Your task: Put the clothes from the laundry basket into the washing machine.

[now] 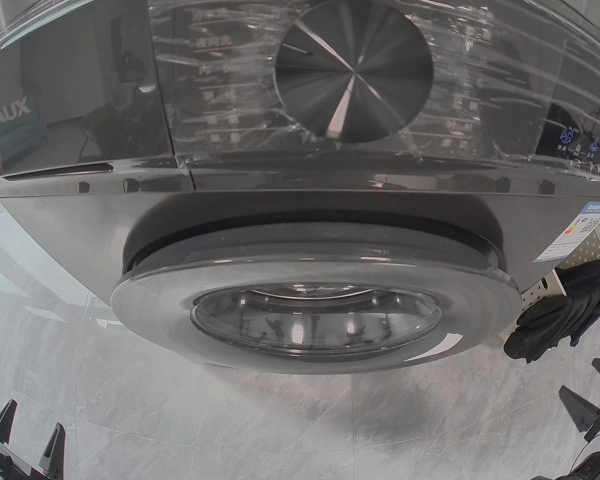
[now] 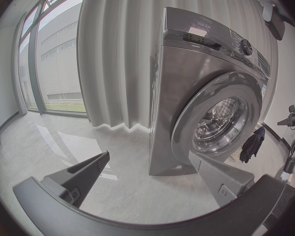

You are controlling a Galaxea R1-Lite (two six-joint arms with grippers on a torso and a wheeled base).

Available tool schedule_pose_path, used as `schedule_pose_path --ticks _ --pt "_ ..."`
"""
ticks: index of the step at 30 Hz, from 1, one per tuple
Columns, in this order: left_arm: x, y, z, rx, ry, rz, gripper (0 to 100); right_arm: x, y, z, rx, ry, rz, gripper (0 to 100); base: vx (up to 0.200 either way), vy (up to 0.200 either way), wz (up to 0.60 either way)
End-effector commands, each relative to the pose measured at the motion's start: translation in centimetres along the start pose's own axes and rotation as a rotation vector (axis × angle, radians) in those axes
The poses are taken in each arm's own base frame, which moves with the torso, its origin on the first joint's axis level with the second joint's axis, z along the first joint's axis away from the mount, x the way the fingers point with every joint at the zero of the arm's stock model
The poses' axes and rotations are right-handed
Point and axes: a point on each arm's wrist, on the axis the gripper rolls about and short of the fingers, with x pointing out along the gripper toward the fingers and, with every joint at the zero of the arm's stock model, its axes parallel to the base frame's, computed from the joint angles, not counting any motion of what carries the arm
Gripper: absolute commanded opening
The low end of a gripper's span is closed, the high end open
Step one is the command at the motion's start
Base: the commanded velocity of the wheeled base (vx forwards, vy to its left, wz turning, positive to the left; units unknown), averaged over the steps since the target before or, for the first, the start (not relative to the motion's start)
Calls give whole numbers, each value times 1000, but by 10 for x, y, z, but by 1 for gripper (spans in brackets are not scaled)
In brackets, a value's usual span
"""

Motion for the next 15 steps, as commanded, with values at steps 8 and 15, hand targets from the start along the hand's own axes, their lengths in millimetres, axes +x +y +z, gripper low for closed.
schedule_pose_path --ticks 8,15 --pt "0 0 -5 -2 3 0 100 58 14 29 -48 196 240 100 0 0 0" --pt "0 0 -5 -2 3 0 100 99 24 46 -58 152 259 100 0 0 0"
